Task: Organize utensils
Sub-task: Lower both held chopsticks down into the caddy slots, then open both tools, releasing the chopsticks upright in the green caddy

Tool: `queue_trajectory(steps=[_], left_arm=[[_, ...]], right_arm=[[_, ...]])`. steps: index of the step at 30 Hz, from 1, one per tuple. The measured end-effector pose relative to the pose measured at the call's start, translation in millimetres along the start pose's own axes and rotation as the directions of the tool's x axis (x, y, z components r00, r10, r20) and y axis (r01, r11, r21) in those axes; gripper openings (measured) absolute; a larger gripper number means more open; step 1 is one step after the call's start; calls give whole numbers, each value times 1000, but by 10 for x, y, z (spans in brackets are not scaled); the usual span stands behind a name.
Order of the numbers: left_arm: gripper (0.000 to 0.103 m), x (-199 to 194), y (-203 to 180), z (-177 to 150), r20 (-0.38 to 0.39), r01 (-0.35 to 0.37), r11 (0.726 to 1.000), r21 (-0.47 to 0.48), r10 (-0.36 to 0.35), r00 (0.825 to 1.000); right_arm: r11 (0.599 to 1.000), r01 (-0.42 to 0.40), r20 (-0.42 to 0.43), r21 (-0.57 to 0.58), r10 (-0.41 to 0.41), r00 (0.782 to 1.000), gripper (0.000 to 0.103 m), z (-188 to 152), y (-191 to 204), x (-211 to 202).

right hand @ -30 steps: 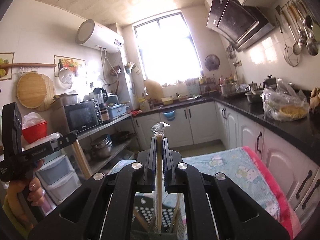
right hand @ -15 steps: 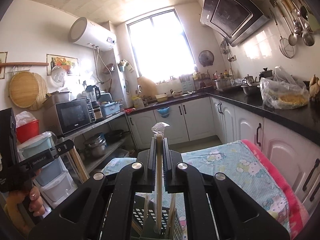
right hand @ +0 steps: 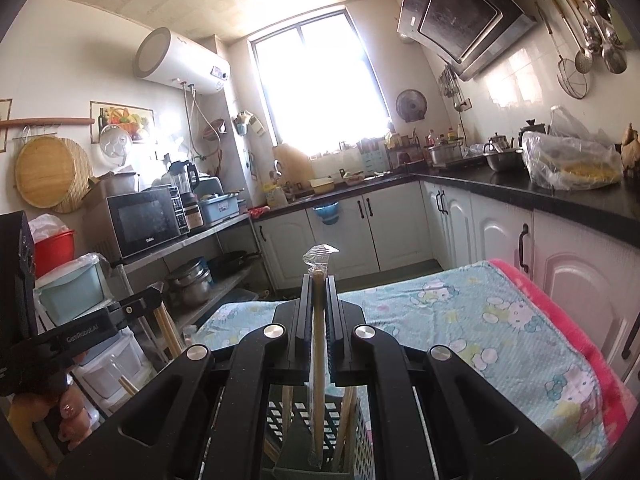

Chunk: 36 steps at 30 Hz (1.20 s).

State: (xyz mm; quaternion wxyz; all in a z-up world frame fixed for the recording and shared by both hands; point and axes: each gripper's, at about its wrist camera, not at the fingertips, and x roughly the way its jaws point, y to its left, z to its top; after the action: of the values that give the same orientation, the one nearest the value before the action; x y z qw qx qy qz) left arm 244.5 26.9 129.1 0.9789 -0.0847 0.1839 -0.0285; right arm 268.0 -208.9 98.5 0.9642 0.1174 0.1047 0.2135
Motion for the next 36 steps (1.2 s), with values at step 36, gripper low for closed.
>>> queue_trajectory(steps=[36], left_arm=[[35, -134, -21, -373, -128, 42, 999, 1, -41, 991]], right_arm=[[997, 38, -236, 68, -21, 971, 34, -397, -177, -205]])
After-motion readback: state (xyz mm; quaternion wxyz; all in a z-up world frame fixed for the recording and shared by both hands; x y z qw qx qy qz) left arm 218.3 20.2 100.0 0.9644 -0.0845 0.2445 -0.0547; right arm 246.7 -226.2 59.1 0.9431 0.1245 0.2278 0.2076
